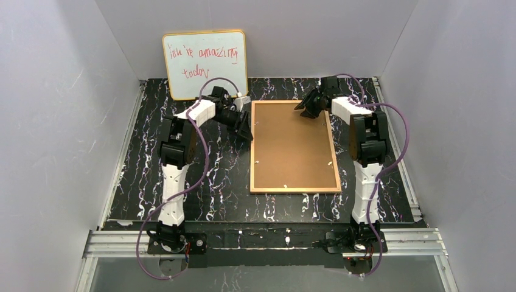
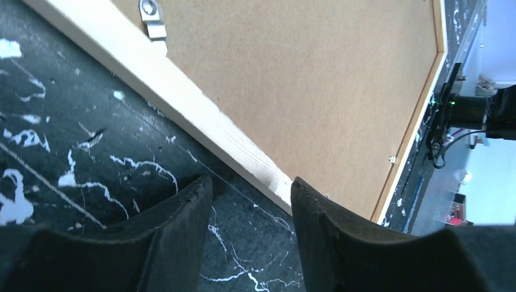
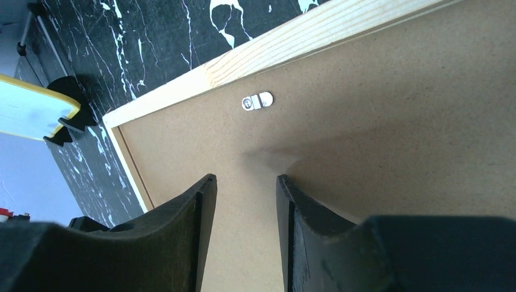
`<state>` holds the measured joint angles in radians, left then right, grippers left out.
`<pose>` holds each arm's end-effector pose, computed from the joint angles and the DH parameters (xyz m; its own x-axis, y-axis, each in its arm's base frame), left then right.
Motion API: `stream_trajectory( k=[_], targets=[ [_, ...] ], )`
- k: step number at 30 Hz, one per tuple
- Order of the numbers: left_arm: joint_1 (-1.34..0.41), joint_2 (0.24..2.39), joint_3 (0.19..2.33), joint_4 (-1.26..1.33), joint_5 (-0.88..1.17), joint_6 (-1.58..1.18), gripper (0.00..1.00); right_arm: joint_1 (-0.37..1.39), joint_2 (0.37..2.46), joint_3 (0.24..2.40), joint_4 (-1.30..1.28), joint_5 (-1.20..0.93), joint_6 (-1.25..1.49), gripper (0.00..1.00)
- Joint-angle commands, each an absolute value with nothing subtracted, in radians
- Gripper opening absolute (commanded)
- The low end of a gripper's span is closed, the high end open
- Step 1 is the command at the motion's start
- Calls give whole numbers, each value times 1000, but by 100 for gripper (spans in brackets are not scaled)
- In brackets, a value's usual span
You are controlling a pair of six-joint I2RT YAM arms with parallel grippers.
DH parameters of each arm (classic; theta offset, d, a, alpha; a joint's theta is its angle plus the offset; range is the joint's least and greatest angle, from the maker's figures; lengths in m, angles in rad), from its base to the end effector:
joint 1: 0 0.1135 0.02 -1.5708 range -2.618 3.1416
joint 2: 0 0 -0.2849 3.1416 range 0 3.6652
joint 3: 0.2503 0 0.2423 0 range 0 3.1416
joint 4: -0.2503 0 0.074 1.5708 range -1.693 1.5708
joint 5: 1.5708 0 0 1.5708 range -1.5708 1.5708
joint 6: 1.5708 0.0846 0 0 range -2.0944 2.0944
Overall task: Put the photo into the frame
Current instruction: Install the photo frame at the center of the board.
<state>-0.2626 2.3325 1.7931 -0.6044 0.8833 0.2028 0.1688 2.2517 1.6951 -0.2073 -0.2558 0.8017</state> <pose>0.4676 -0.1934 0.1344 -0.7656 0.3381 -0.5473 0.6412 0.4713 -0.6056 0.5316 0.1123 0.1540 -0.7205 0.5824 -0.3765 0.2517 0.7254 0.6406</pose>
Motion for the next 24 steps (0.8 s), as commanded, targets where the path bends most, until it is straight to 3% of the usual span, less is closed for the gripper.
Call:
stream_trajectory(
  k=[1, 7, 24],
  targets=[
    [-302, 2401, 1804, -603, 749, 205, 47, 156, 2272, 1749, -183, -232, 804, 49],
    [-330, 2419, 1790, -603, 554, 232, 29, 150, 2290, 1779, -185, -234, 807, 48],
    [-377, 2405, 1702, -599, 427, 343, 17, 149, 2377, 1894, -191, -233, 824, 46]
  ],
)
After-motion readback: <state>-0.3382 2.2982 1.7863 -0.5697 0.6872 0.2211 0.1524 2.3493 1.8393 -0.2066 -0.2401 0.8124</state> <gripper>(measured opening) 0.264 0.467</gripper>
